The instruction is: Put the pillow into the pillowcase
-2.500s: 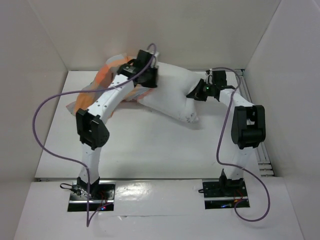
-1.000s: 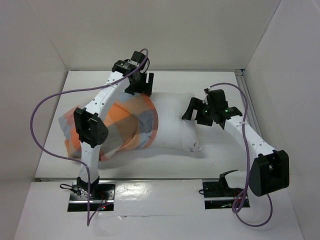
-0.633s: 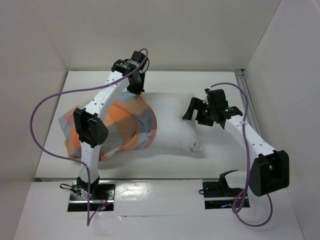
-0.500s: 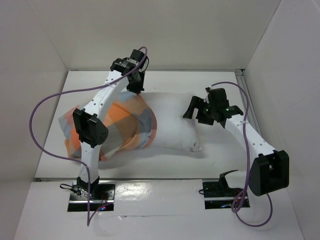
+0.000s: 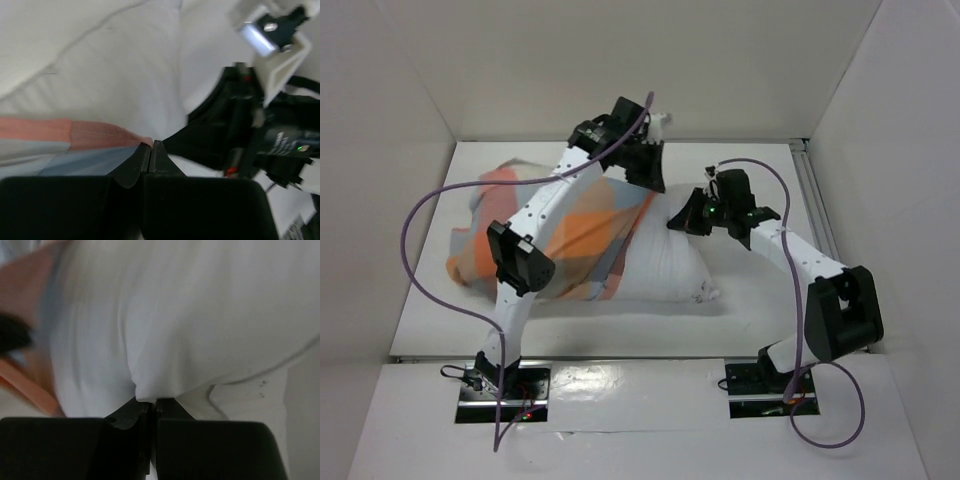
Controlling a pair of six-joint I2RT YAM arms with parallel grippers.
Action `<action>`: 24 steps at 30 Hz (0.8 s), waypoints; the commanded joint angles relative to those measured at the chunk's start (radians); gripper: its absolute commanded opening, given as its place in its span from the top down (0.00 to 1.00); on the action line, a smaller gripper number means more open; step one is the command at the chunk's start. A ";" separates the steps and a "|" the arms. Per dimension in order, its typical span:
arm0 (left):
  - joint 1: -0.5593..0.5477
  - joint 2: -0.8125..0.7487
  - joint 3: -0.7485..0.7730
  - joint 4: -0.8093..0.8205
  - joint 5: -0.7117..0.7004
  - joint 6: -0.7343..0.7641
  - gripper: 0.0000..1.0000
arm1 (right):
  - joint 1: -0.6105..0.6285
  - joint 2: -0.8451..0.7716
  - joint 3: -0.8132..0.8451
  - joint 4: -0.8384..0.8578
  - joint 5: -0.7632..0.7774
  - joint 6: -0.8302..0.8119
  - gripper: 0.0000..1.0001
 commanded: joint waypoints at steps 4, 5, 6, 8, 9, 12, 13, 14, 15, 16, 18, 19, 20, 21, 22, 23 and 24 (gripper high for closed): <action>-0.204 -0.026 -0.059 0.487 0.529 -0.206 1.00 | 0.074 -0.190 -0.066 0.233 0.027 0.133 1.00; -0.195 -0.051 -0.105 0.508 0.513 -0.228 1.00 | 0.064 -0.201 -0.080 0.221 0.036 0.133 1.00; -0.171 -0.089 -0.178 0.522 0.492 -0.228 1.00 | 0.055 -0.201 -0.091 0.221 0.036 0.123 1.00; -0.128 -0.100 -0.246 0.522 0.412 -0.252 1.00 | 0.032 -0.210 -0.118 0.198 0.026 0.123 1.00; -0.116 -0.100 -0.246 0.522 0.392 -0.253 1.00 | 0.032 -0.210 -0.127 0.186 0.039 0.123 1.00; -0.094 -0.039 -0.166 0.426 0.290 -0.224 0.75 | -0.015 -0.210 -0.137 0.118 0.062 0.105 1.00; -0.094 -0.030 -0.136 0.351 0.251 -0.205 0.55 | -0.049 -0.210 -0.122 0.100 0.062 0.088 1.00; -0.094 -0.030 -0.115 0.320 0.228 -0.163 0.42 | -0.066 -0.210 -0.121 0.083 0.062 0.062 1.00; -0.094 -0.030 -0.105 0.297 0.198 -0.144 0.33 | -0.083 -0.210 -0.106 0.052 0.062 0.047 1.00; -0.094 -0.069 -0.119 0.271 0.126 -0.109 0.17 | -0.113 -0.210 -0.097 0.034 0.062 0.018 1.00; -0.094 -0.128 -0.195 0.271 0.035 -0.072 0.08 | -0.150 -0.210 -0.069 -0.008 0.072 -0.016 1.00; -0.094 -0.160 -0.231 0.262 -0.078 -0.058 0.06 | -0.193 -0.210 -0.042 -0.059 0.072 -0.034 1.00; -0.094 -0.228 -0.271 0.261 -0.134 -0.026 0.04 | -0.215 -0.210 -0.033 -0.083 0.081 -0.062 1.00; -0.094 -0.261 -0.313 0.261 -0.193 -0.015 0.06 | -0.238 -0.210 -0.023 -0.103 0.081 -0.076 0.97; -0.094 -0.293 -0.420 0.271 -0.252 -0.001 0.10 | -0.261 -0.220 -0.023 -0.135 0.081 -0.091 0.84; -0.085 -0.363 -0.491 0.289 -0.360 0.014 0.15 | -0.303 -0.221 0.001 -0.152 0.081 -0.113 0.43; -0.085 -0.398 -0.565 0.336 -0.422 0.028 0.23 | -0.324 -0.233 0.010 -0.167 0.081 -0.123 0.25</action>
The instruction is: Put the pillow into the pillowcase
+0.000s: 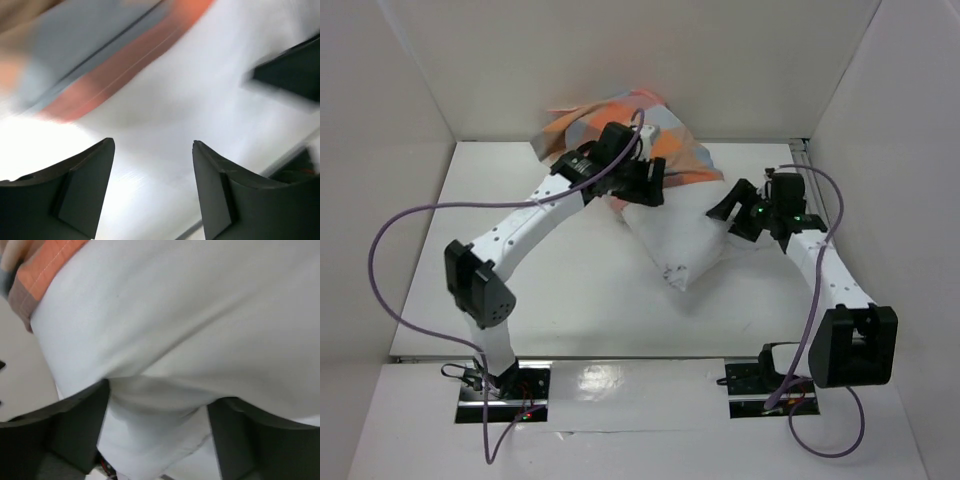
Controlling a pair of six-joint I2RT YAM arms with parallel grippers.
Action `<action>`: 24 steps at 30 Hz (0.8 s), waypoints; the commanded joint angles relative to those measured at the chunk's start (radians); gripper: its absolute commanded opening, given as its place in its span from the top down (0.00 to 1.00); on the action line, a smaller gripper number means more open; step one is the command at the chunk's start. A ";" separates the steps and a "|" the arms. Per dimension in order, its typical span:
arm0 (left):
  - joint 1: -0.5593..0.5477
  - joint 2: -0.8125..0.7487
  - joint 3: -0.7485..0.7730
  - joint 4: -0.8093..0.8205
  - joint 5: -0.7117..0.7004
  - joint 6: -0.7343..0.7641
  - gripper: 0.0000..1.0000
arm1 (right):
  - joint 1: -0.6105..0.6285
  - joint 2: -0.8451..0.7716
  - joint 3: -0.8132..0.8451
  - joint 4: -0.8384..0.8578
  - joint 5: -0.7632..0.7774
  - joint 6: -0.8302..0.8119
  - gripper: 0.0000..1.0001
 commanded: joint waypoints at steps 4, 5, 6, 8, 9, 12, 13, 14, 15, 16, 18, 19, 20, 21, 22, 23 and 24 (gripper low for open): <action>0.043 -0.291 -0.592 0.229 -0.333 0.135 0.15 | -0.135 -0.056 0.156 -0.139 0.045 -0.151 0.01; 0.043 -0.302 -0.594 0.230 -0.333 0.135 0.15 | -0.135 -0.065 0.156 -0.139 0.045 -0.151 0.01; 0.043 -0.314 -0.680 0.292 -0.375 0.118 0.11 | -0.146 -0.065 0.171 -0.167 0.045 -0.151 0.01; 0.043 -0.339 -0.764 0.386 -0.376 0.100 0.11 | -0.156 -0.076 0.171 -0.178 0.045 -0.162 0.01; 0.052 -0.351 -0.802 0.440 -0.376 0.089 0.11 | -0.156 -0.076 0.171 -0.178 0.045 -0.162 0.01; 0.063 -0.361 -0.884 0.609 -0.282 0.118 0.14 | -0.166 -0.087 0.180 -0.187 0.032 -0.172 0.01; 0.063 -0.330 -0.884 0.630 -0.256 0.127 0.15 | -0.166 -0.087 0.180 -0.196 0.021 -0.182 0.01; 0.063 -0.313 -0.884 0.664 -0.247 0.148 0.15 | -0.166 -0.087 0.180 -0.196 0.012 -0.182 0.01; 0.063 -0.296 -0.884 0.682 -0.247 0.158 0.13 | -0.166 -0.087 0.180 -0.196 0.012 -0.182 0.01; 0.063 -0.278 -0.884 0.699 -0.247 0.158 0.11 | -0.166 -0.087 0.189 -0.196 0.012 -0.182 0.01; 0.086 -0.227 -0.868 0.733 -0.233 0.167 0.08 | -0.166 -0.077 0.190 -0.196 0.001 -0.182 0.01; 0.086 -0.215 -0.859 0.756 -0.222 0.167 0.08 | -0.166 -0.068 0.190 -0.207 0.001 -0.182 0.01; 0.099 -0.192 -0.859 0.776 -0.198 0.179 0.07 | -0.166 -0.068 0.190 -0.207 0.001 -0.182 0.01; 0.112 -0.180 -0.859 0.817 -0.187 0.179 0.07 | -0.166 -0.068 0.199 -0.207 0.001 -0.182 0.01; 0.112 -0.166 -0.850 0.833 -0.187 0.179 0.08 | -0.166 -0.068 0.199 -0.216 0.001 -0.191 0.01; 0.122 -0.151 -0.841 0.842 -0.178 0.188 0.08 | -0.166 -0.068 0.199 -0.216 0.010 -0.191 0.01; 0.123 -0.135 -0.841 0.842 -0.149 0.189 0.08 | -0.166 -0.068 0.209 -0.227 0.019 -0.191 0.01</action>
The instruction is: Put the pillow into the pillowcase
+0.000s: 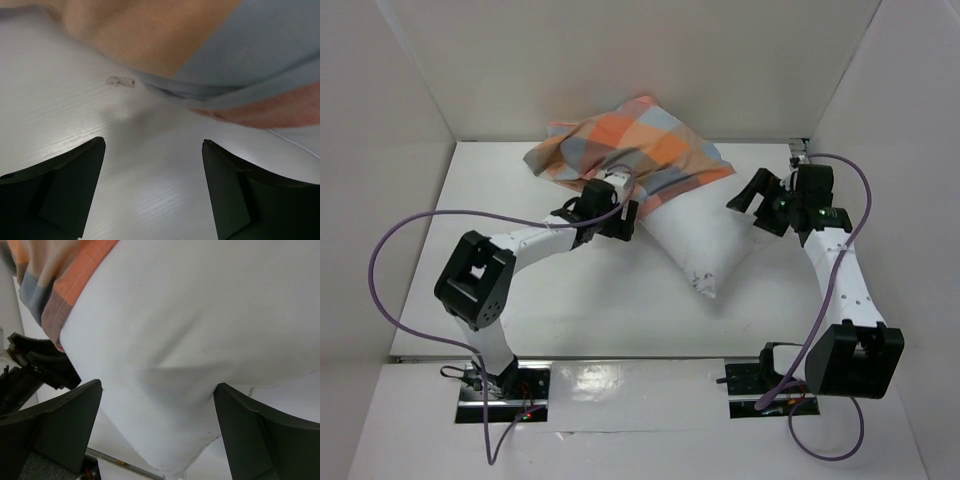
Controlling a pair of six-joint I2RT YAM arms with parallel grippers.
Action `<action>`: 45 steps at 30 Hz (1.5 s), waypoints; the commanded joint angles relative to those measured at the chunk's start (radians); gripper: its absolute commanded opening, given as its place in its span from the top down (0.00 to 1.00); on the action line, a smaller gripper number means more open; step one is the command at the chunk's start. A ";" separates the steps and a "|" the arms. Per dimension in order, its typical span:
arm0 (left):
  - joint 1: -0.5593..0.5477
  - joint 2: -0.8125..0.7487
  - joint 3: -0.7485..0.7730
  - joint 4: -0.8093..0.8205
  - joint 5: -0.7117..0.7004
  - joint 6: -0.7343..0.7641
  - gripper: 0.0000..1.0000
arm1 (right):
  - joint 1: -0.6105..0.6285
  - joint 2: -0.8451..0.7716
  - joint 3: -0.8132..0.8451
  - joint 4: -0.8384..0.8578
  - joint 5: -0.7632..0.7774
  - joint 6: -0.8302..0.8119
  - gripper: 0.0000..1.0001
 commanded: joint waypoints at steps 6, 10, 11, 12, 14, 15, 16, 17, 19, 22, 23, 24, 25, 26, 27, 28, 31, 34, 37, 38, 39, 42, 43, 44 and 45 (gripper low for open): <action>0.037 0.105 0.087 0.182 0.084 0.047 0.15 | -0.005 -0.011 0.066 -0.014 -0.003 -0.023 0.01; 0.046 0.139 0.118 0.201 0.110 0.027 0.25 | -0.005 -0.001 0.066 -0.014 -0.003 -0.023 0.01; 0.046 0.139 0.130 0.211 0.120 0.027 0.27 | -0.005 -0.001 0.066 -0.026 -0.003 -0.023 0.01; 0.046 0.148 0.130 0.211 0.130 0.027 0.29 | -0.005 -0.001 0.066 -0.026 -0.003 -0.023 0.01; 0.046 0.171 0.171 0.202 0.130 0.027 0.35 | -0.005 -0.001 0.066 -0.035 -0.003 -0.023 0.01; 0.046 0.171 0.184 0.202 0.130 0.027 0.39 | -0.005 0.008 0.075 -0.035 -0.003 -0.023 0.01; 0.046 0.186 0.193 0.175 0.130 0.027 0.51 | -0.005 0.008 0.075 -0.035 -0.003 -0.032 0.01; 0.046 0.187 0.205 0.175 0.130 0.027 0.57 | -0.005 0.008 0.084 -0.056 -0.003 -0.032 0.01; 0.057 0.187 0.205 0.158 0.118 0.007 0.93 | -0.005 0.008 0.095 -0.075 -0.003 -0.047 0.01; 0.067 0.156 0.196 0.132 0.108 -0.019 1.00 | -0.005 0.048 0.161 -0.171 -0.003 -0.107 0.01; 0.067 0.145 0.172 0.122 0.108 -0.019 1.00 | -0.005 0.048 0.187 -0.223 -0.003 -0.120 0.01; 0.067 0.133 0.161 0.122 0.108 -0.019 1.00 | -0.005 0.048 0.187 -0.248 -0.003 -0.144 0.01; 0.067 0.119 0.152 0.122 0.108 -0.019 1.00 | -0.005 0.029 0.196 -0.269 0.006 -0.159 0.01; 0.067 0.092 0.132 0.122 0.108 -0.028 1.00 | -0.005 0.020 0.196 -0.323 0.015 -0.173 0.01; 0.067 0.076 0.123 0.109 0.108 -0.037 1.00 | -0.005 0.009 0.196 -0.352 0.026 -0.193 0.01; 0.067 0.059 0.122 0.109 0.108 -0.037 1.00 | -0.005 -0.018 0.182 -0.377 0.037 -0.202 0.01; 0.067 0.001 0.086 0.099 0.108 -0.037 1.00 | 0.009 -0.084 0.097 -0.423 0.025 -0.189 0.01; 0.049 -0.019 0.101 0.055 0.118 -0.037 1.00 | 0.065 -0.141 -0.026 -0.396 -0.024 -0.088 0.01; 0.035 -0.028 0.130 0.020 0.127 -0.028 1.00 | 0.163 -0.224 -0.155 -0.310 -0.047 0.024 0.01; 0.020 -0.028 0.145 0.020 0.127 -0.028 1.00 | 0.193 -0.224 -0.184 -0.281 -0.048 0.052 0.01; 0.020 -0.028 0.162 0.004 0.127 -0.028 1.00 | 0.222 -0.234 -0.212 -0.206 -0.048 0.079 0.01; -0.024 -0.028 0.197 -0.022 0.118 -0.016 1.00 | 0.329 -0.184 -0.276 0.031 -0.011 0.166 0.15; -0.035 -0.028 0.208 -0.022 0.131 -0.007 1.00 | 0.366 -0.151 -0.276 0.090 -0.002 0.176 0.52; -0.054 -0.028 0.219 -0.035 0.142 -0.007 1.00 | 0.366 -0.108 -0.248 0.133 -0.002 0.176 0.78; -0.066 -0.037 0.256 -0.054 0.188 -0.019 1.00 | 0.375 -0.005 -0.150 0.181 -0.017 0.176 0.95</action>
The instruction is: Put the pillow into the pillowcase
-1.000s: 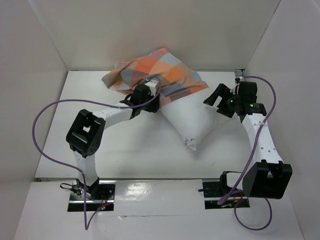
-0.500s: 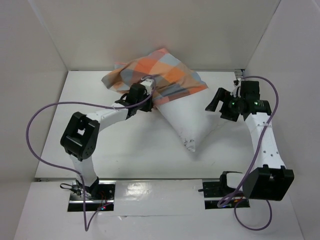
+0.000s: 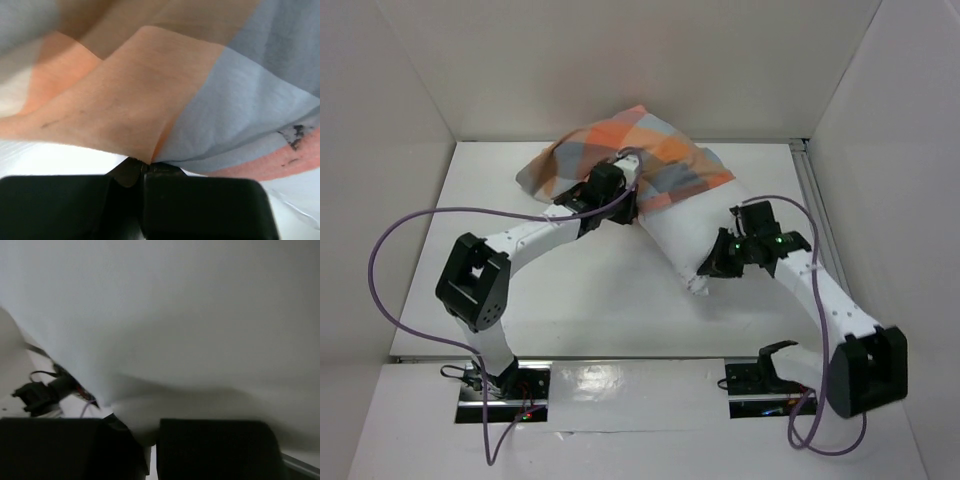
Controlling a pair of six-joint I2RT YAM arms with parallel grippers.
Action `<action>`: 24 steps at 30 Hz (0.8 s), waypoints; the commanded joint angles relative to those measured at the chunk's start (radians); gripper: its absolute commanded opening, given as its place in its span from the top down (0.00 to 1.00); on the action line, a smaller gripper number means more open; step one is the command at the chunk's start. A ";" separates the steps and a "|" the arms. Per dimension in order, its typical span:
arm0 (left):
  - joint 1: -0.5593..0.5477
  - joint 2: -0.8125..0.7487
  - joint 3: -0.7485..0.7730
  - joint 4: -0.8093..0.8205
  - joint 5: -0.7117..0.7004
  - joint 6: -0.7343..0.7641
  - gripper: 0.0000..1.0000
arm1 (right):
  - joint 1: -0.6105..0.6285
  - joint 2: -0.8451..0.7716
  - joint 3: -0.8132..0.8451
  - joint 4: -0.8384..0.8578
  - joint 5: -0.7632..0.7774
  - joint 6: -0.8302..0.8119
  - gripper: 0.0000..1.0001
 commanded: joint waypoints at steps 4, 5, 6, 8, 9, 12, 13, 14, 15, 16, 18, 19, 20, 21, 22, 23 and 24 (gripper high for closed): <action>-0.159 -0.070 0.260 -0.024 0.214 -0.056 1.00 | 0.061 0.285 0.432 0.319 -0.010 0.057 1.00; -0.217 -0.070 0.344 -0.024 0.226 -0.057 1.00 | 0.061 0.296 0.465 0.328 -0.001 0.057 1.00; -0.239 -0.070 0.384 -0.038 0.252 -0.057 1.00 | 0.046 0.310 0.498 0.328 -0.001 0.068 1.00; -0.271 -0.070 0.446 -0.073 0.292 -0.043 1.00 | -0.004 0.310 0.499 0.350 -0.016 0.082 1.00; -0.272 -0.070 0.473 -0.083 0.305 -0.043 1.00 | -0.024 0.289 0.478 0.360 -0.025 0.100 1.00; -0.246 -0.130 0.442 -0.045 0.384 -0.081 1.00 | -0.084 0.258 0.405 0.422 -0.064 0.135 1.00; -0.230 -0.146 0.426 -0.020 0.428 -0.101 1.00 | -0.095 0.249 0.395 0.422 -0.064 0.136 1.00; -0.215 -0.160 0.414 0.006 0.442 -0.136 1.00 | -0.095 0.249 0.381 0.422 -0.073 0.136 1.00; -0.185 -0.182 0.405 0.025 0.442 -0.148 1.00 | -0.095 0.237 0.381 0.422 -0.082 0.136 1.00; -0.169 -0.182 0.418 0.025 0.454 -0.158 1.00 | -0.106 0.227 0.369 0.422 -0.094 0.136 1.00; -0.138 -0.191 0.460 -0.006 0.496 -0.181 1.00 | -0.106 0.201 0.368 0.397 -0.103 0.113 1.00; -0.128 -0.205 0.502 -0.045 0.509 -0.181 1.00 | -0.117 0.163 0.358 0.381 -0.104 0.100 1.00; -0.127 -0.214 0.535 -0.090 0.482 -0.181 1.00 | -0.117 0.143 0.349 0.336 -0.094 0.068 1.00; -0.127 -0.214 0.578 -0.145 0.462 -0.196 1.00 | -0.117 0.122 0.348 0.309 -0.094 0.048 1.00; -0.140 -0.214 0.700 -0.209 0.448 -0.196 1.00 | -0.117 0.074 0.332 0.248 -0.082 0.027 1.00; -0.150 -0.191 0.781 -0.377 0.388 -0.196 1.00 | -0.117 0.050 0.304 0.217 -0.068 0.007 1.00; -0.164 -0.176 0.863 -0.462 0.355 -0.186 1.00 | -0.117 0.022 0.286 0.186 -0.044 -0.027 1.00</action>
